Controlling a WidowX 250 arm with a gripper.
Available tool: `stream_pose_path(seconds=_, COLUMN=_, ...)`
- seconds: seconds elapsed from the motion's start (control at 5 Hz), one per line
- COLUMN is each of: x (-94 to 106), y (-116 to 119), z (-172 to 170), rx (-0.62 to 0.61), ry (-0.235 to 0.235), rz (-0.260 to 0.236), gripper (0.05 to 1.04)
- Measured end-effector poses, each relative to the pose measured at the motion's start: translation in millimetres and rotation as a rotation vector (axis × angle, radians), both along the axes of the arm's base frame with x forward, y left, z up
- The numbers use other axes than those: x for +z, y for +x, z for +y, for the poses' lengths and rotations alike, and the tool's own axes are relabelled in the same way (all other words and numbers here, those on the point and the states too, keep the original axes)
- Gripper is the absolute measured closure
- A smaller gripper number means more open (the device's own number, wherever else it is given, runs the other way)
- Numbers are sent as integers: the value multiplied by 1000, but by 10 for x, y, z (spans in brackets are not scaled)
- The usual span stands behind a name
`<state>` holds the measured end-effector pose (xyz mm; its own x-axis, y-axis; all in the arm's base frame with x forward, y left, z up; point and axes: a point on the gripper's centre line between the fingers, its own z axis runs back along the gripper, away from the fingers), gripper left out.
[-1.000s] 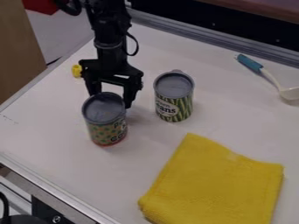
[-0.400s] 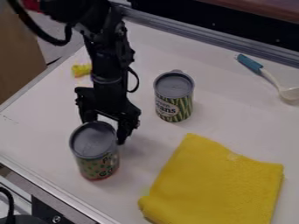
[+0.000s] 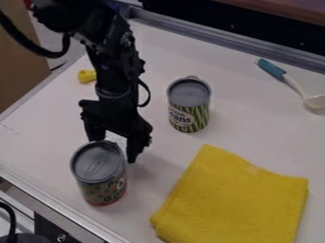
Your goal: Move the can to the bottom side of the table
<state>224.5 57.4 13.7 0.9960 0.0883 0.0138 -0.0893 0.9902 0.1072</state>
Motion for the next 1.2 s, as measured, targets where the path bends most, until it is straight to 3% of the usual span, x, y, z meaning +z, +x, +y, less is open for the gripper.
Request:
stream_pose_path(seconds=0.4, x=210, y=543, z=122, rx=-45, ry=19, rz=-116, gripper=83)
stream_pose_path(seconds=0.6, x=387, y=735, z=144, rx=-64, ry=8, rz=-137, gripper=83)
stream_pose_path(seconds=0.8, x=603, y=859, z=52, rx=-110, ry=-32, rz=-116, gripper=83)
stream_pose_path(seconds=1.0, x=638, y=1007, z=-244, rx=-113, ry=-58, rz=-95, gripper=83)
stream_pose_path(seconds=1.2, x=623, y=1037, z=-716, rx=-124, ry=-73, rz=-105, gripper=83)
